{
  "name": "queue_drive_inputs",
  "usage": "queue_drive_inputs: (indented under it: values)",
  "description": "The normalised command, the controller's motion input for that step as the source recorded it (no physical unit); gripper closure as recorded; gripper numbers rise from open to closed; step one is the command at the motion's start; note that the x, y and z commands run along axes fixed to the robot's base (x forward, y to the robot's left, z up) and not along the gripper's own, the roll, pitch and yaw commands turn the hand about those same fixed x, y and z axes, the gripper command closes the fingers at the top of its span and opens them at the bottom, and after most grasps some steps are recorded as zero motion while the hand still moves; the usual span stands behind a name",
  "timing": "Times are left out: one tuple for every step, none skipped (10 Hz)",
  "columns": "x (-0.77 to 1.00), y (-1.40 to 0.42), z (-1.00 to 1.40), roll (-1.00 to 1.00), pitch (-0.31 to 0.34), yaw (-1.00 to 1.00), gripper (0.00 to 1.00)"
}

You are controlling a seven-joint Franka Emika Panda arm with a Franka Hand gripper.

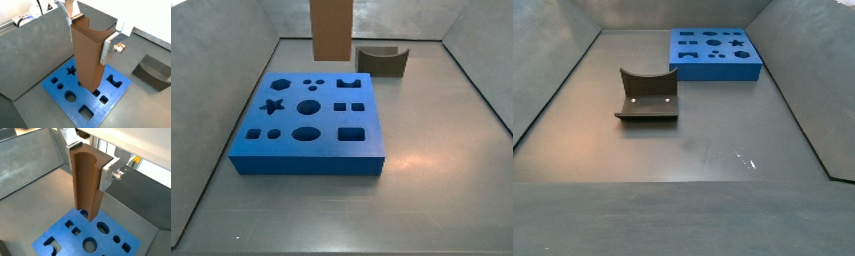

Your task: Insert the arch object.

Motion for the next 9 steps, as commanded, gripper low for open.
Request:
queue_drive_inputs:
  values:
    - [0.06,0.41,-1.00,0.11,-0.040,0.14,1.00]
    - [0.20,0.41,-1.00,0.09,-0.011,0.09,1.00]
    - [0.34,0.45,-1.00,0.11,0.000,0.00,1.00]
    - [0.35,0.53,-0.97,0.14,0.000,0.00,1.00]
    - [0.27,0.55,-0.81,0.18,0.019,-0.05,1.00]
    - [0.18,0.56,-0.66,0.17,0.026,-0.09,1.00]
    - [0.08,0.57,-0.39,0.04,0.040,-0.07,1.00]
    - [0.09,0.44,-0.15,-0.04,0.023,0.00,1.00]
    - [0.10,0.35,-0.16,-0.11,0.000,0.00,1.00]
